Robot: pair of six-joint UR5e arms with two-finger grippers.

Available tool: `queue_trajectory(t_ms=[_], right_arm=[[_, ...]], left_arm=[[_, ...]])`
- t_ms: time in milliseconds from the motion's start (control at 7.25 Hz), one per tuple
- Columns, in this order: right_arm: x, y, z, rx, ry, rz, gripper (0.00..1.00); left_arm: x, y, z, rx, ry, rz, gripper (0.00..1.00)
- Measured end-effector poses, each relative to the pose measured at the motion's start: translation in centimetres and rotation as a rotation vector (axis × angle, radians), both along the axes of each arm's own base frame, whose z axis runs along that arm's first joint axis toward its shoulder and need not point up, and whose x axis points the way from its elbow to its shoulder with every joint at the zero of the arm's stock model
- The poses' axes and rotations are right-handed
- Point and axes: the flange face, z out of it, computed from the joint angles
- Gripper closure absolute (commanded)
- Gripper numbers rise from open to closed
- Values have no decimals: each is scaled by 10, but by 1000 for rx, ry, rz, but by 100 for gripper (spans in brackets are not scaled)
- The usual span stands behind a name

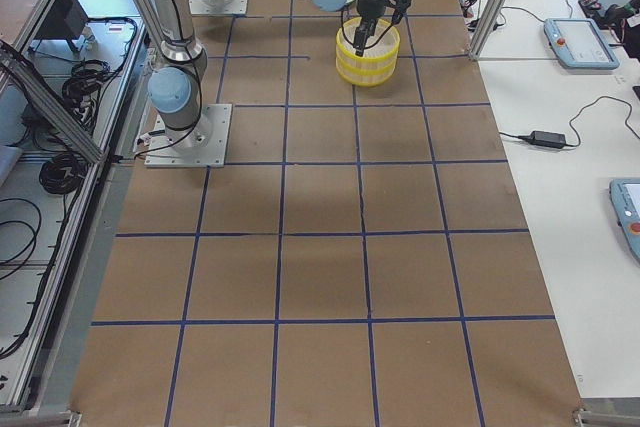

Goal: Place buns in different layers of steamer

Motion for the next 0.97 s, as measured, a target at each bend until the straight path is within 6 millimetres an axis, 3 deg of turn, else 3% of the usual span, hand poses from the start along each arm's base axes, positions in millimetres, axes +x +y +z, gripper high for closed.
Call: queue_trajectory(t_ms=[138,276,414,690,966], right_arm=[[8,25,30,15,-10,61,0],[34,42,45,2,-3,141,0],[49,49,48,-19,4,186,0],[54,53,36,-8,7,251,0],[55,56,17,22,-2,359,0]], left_arm=[[-17,-2,-12,3,25,23,0],[-26,-2,-19,6,36,35,0],[-29,-3,-21,4,39,37,0],[-27,-3,-17,-36,4,3,0],[1,-9,-9,-128,-217,-135,0]])
